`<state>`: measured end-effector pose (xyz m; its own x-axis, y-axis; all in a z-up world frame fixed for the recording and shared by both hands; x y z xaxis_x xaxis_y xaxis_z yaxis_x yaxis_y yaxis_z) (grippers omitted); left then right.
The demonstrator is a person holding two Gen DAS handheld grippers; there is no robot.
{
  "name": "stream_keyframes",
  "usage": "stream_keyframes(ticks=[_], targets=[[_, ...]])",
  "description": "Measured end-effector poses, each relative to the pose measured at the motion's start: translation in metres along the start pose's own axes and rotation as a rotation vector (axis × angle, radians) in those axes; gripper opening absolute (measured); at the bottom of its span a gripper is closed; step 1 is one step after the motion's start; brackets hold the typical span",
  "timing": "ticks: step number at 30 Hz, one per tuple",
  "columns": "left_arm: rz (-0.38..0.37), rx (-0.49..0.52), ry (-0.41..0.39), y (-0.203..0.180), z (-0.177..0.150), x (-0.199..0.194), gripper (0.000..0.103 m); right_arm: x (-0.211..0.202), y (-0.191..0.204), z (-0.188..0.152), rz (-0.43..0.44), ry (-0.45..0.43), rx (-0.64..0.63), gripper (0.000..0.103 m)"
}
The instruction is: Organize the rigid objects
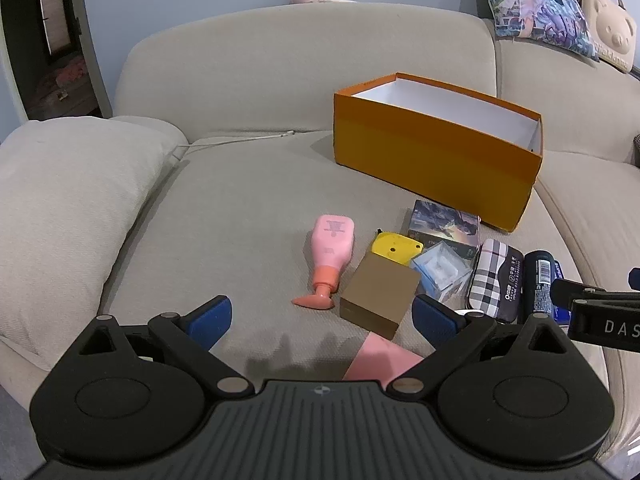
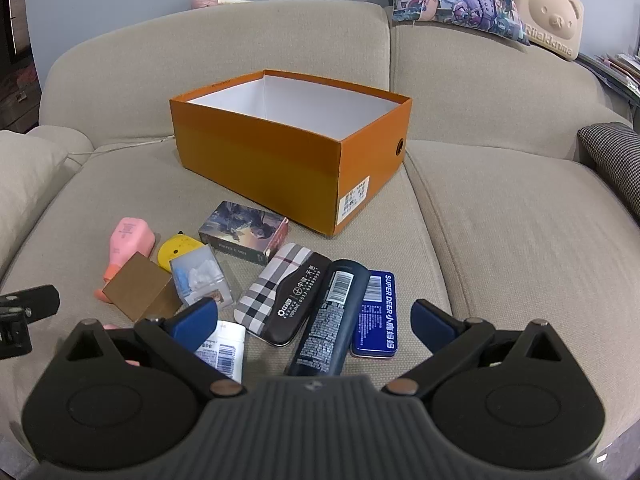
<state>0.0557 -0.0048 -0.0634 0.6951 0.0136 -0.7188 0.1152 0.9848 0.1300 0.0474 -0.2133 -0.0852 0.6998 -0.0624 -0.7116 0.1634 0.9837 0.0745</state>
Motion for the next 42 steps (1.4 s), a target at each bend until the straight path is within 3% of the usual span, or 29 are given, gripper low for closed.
stream_keyframes(ticks=[27, 42], targets=[[-0.006, 0.001, 0.017, -0.004, -0.006, -0.002, 0.103, -0.001, -0.003, 0.0, 0.0, 0.001, 0.0, 0.102], [-0.027, -0.025, 0.07, -0.004, -0.01, 0.009, 0.103, 0.004, -0.011, -0.001, -0.018, 0.012, 0.009, 0.102]])
Point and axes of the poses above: each gripper's, at about its wrist camera, not at the fingertips, and x roughly the way its jaws point, y to its left, z to its top, the point moved 8 cm from there along x, roughly the way its jaws point, and after that the axes turned 5 degrees about x, right-handed, at the moved point
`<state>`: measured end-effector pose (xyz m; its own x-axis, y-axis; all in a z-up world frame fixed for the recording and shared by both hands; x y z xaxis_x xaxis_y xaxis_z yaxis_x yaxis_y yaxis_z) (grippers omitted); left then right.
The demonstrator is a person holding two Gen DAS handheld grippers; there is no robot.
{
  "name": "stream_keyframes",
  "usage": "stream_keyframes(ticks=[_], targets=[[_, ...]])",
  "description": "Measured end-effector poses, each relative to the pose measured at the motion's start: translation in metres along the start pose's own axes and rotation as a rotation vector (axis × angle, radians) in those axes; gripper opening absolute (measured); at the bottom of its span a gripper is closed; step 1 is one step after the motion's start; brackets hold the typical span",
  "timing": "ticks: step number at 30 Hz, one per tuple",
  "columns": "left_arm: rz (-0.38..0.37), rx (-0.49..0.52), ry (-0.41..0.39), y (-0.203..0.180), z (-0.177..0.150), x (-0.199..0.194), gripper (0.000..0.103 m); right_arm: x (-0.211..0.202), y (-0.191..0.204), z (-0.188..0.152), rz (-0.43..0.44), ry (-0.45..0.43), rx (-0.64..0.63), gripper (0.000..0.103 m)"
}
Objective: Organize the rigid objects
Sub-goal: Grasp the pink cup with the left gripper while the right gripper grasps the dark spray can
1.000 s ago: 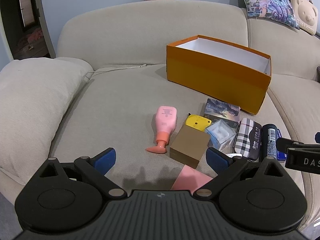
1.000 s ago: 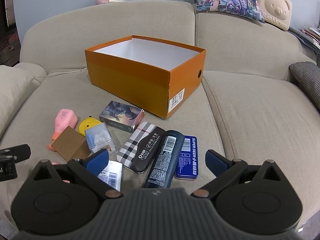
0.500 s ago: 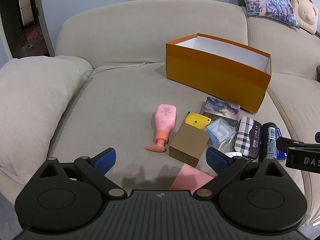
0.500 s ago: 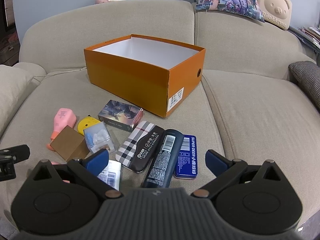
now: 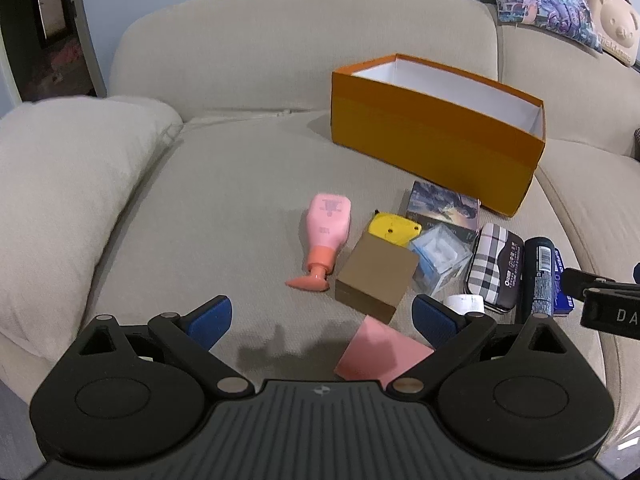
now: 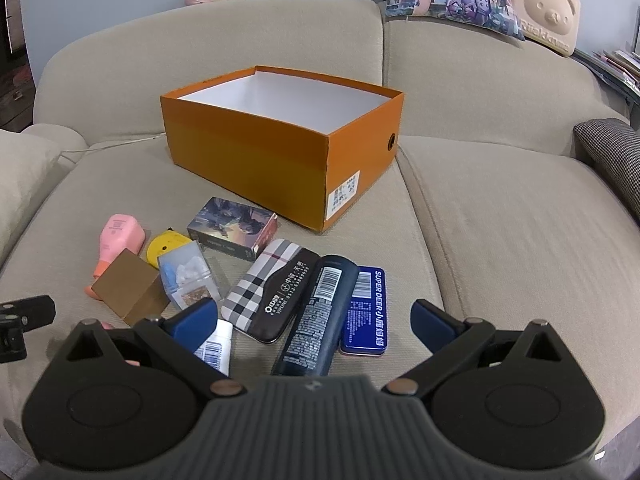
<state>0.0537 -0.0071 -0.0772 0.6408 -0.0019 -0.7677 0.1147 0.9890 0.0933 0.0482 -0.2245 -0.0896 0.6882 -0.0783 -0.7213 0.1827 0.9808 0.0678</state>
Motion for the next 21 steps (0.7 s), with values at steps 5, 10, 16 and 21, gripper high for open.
stream_keyframes(ticks=[5, 10, 16, 21], targets=[[-0.043, -0.096, 0.073, 0.013, -0.007, 0.014, 0.103, 0.002, -0.011, 0.002, -0.006, 0.012, 0.052, 0.102], [-0.061, -0.195, 0.158, 0.012, -0.02, 0.032, 0.103, 0.001, -0.015, 0.005, 0.003, 0.006, 0.071, 0.102], [-0.081, -0.361, 0.278, 0.004, -0.037, 0.059, 0.103, 0.0, -0.019, 0.004, 0.009, 0.01, 0.077, 0.102], [-0.098, -0.467, 0.319, -0.004, -0.043, 0.073, 0.103, 0.002, -0.027, 0.003, 0.002, 0.018, 0.09, 0.102]])
Point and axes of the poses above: each gripper's, at about its wrist camera, not at the fingertips, and x roughly the way its jaws point, y to its left, z to its top, the point moved 8 cm from there along x, roughly the way its jaws point, and after that the axes turned 5 degrees about x, right-handed, at the moved point
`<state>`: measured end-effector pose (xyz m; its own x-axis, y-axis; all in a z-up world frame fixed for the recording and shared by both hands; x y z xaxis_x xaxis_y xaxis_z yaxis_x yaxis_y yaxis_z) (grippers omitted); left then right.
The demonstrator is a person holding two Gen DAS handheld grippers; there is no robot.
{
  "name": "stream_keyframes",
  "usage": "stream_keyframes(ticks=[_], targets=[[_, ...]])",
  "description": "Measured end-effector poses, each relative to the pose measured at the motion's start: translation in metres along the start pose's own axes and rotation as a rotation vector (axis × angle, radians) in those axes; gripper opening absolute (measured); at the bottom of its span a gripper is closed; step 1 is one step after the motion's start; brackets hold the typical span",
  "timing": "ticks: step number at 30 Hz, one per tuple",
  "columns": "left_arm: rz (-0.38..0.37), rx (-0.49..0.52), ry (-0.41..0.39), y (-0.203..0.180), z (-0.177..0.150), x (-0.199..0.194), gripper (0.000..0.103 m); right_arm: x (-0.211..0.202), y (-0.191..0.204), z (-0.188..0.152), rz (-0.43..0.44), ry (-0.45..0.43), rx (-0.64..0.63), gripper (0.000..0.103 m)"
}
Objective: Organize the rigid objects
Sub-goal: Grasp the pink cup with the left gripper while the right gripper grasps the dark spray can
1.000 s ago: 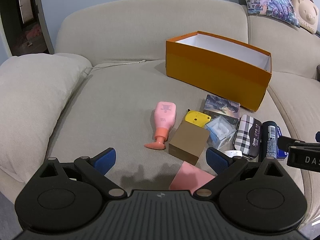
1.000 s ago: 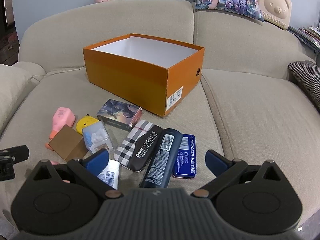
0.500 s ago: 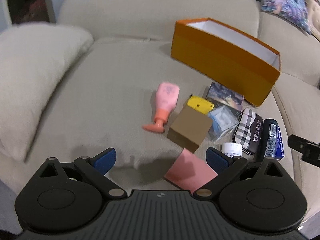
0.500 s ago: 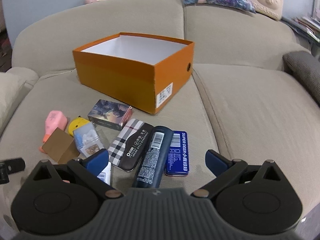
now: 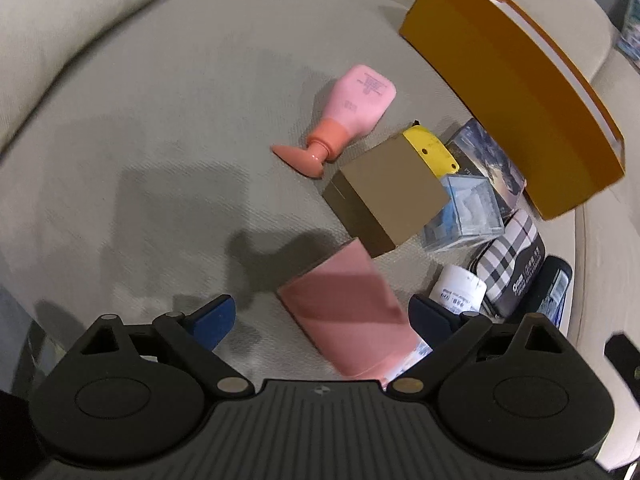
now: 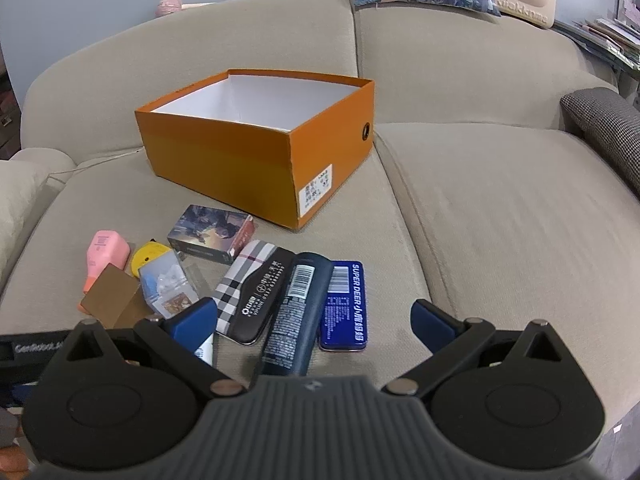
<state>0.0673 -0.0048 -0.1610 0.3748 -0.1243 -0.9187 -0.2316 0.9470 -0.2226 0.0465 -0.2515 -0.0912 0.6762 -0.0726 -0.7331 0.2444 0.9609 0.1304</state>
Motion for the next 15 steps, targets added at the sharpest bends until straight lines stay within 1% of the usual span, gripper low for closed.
stream_keyframes(ticks=[4, 7, 10, 12, 13, 14, 15], targets=[[0.008, -0.011, 0.001, -0.006, -0.001, 0.01, 0.103, 0.004, -0.012, 0.0, -0.022, 0.007, 0.019, 0.102], [0.013, -0.024, 0.028, -0.006, -0.004, 0.019, 0.103, 0.012, -0.023, 0.002, -0.042, 0.023, 0.047, 0.102], [-0.011, -0.053, 0.048, -0.005, -0.008, 0.024, 0.099, 0.026, -0.027, 0.006, -0.042, 0.053, 0.063, 0.102], [0.008, -0.025, 0.043, -0.006, -0.008, 0.026, 0.092, 0.036, -0.024, 0.008, -0.032, 0.076, 0.069, 0.102], [0.014, -0.003, 0.035, -0.007, -0.007, 0.025, 0.077, 0.04, -0.022, 0.008, -0.025, 0.088, 0.073, 0.102], [0.017, 0.012, 0.028, -0.007, -0.007, 0.024, 0.072, 0.045, -0.018, 0.007, -0.014, 0.103, 0.079, 0.102], [0.022, 0.027, 0.024, -0.007, -0.007, 0.023, 0.072, 0.05, -0.014, 0.005, 0.003, 0.123, 0.088, 0.102]])
Point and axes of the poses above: each gripper's, at about its wrist camera, not at the fingertips, and x roughly the way its jaws point, y to its left, z to its top, the point moved 8 cm from there along x, roughly the way its jaws point, and after that the axes turned 5 degrees about x, right-handed, at the moved point
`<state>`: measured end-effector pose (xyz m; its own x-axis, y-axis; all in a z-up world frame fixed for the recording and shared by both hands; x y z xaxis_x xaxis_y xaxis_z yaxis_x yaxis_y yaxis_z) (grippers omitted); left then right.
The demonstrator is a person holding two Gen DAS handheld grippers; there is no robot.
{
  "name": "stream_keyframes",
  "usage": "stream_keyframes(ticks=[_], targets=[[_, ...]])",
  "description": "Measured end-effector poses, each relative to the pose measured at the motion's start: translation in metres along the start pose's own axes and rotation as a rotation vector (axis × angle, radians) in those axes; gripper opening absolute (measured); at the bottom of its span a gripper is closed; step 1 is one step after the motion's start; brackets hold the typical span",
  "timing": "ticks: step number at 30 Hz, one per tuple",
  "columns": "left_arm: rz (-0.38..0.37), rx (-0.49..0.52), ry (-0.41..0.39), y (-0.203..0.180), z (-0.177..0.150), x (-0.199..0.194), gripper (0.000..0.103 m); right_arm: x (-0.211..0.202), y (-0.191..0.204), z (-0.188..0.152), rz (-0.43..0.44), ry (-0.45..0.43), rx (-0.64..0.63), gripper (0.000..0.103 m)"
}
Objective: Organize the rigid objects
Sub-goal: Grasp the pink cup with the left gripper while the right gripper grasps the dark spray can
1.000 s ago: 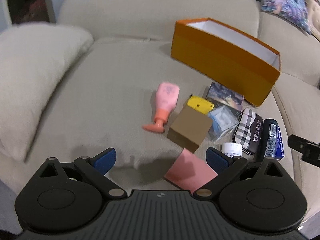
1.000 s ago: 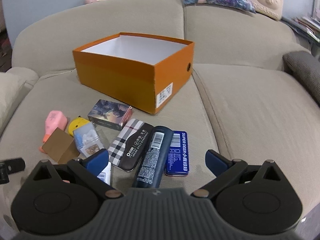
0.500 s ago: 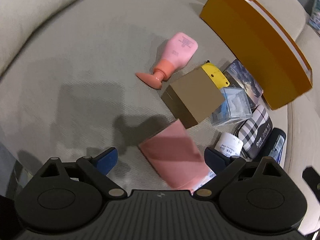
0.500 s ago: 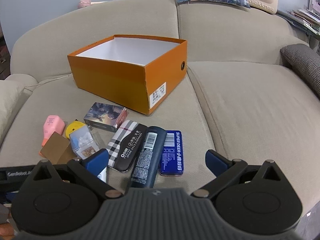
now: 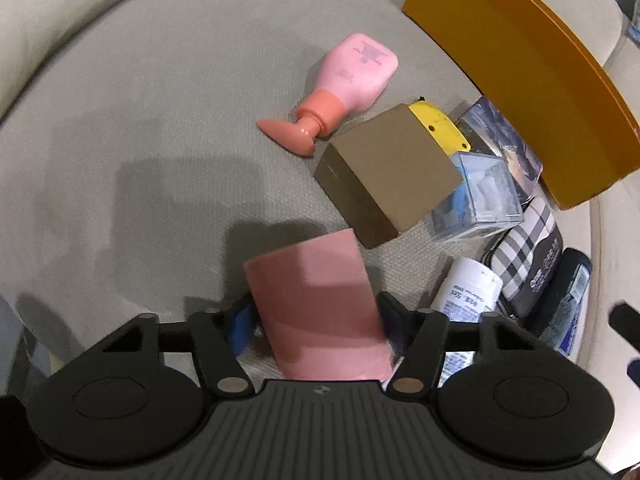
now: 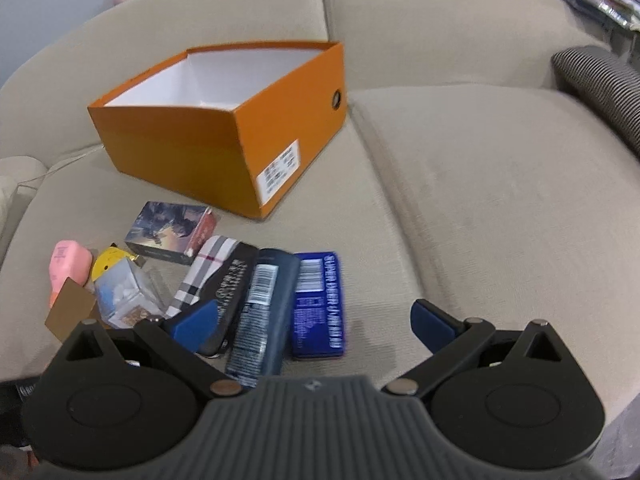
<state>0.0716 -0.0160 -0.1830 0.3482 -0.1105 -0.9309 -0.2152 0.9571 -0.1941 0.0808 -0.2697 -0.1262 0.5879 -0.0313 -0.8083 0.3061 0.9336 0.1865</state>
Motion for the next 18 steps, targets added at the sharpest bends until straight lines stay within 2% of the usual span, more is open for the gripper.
stream_keyframes(ticks=[5, 6, 7, 9, 15, 18], targets=[[-0.022, 0.016, 0.004, 0.001, 0.0, 0.002, 0.071, 0.025, 0.019, -0.011, 0.051, 0.091, 0.037, 0.099], [-0.027, 0.019, 0.006, 0.001, 0.0, 0.001, 0.071, 0.03, 0.021, -0.013, 0.051, 0.106, 0.05, 0.092], [-0.031, 0.02, 0.009, 0.001, 0.0, 0.001, 0.071, 0.036, 0.021, -0.014, 0.04, 0.124, 0.064, 0.085], [-0.042, 0.024, 0.015, 0.002, 0.0, -0.001, 0.072, 0.045, 0.018, -0.018, -0.007, 0.157, 0.083, 0.075], [-0.04, 0.029, 0.019, 0.004, 0.002, -0.001, 0.075, 0.05, 0.018, -0.023, -0.088, 0.172, 0.045, 0.071], [-0.039, 0.036, 0.02, 0.004, 0.002, -0.001, 0.075, 0.045, 0.023, -0.025, -0.091, 0.181, 0.061, 0.05]])
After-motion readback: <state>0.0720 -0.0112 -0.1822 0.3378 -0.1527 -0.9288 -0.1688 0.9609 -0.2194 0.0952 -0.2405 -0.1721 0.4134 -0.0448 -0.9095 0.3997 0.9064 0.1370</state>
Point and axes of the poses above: each gripper's, at about its wrist camera, not at the fingertips, and x roughly the way its jaws point, y to its left, z to its top, the point moved 8 cm from there along x, roughly the way its jaws point, and after that the axes turned 5 degrees about x, right-handed, at the moved point
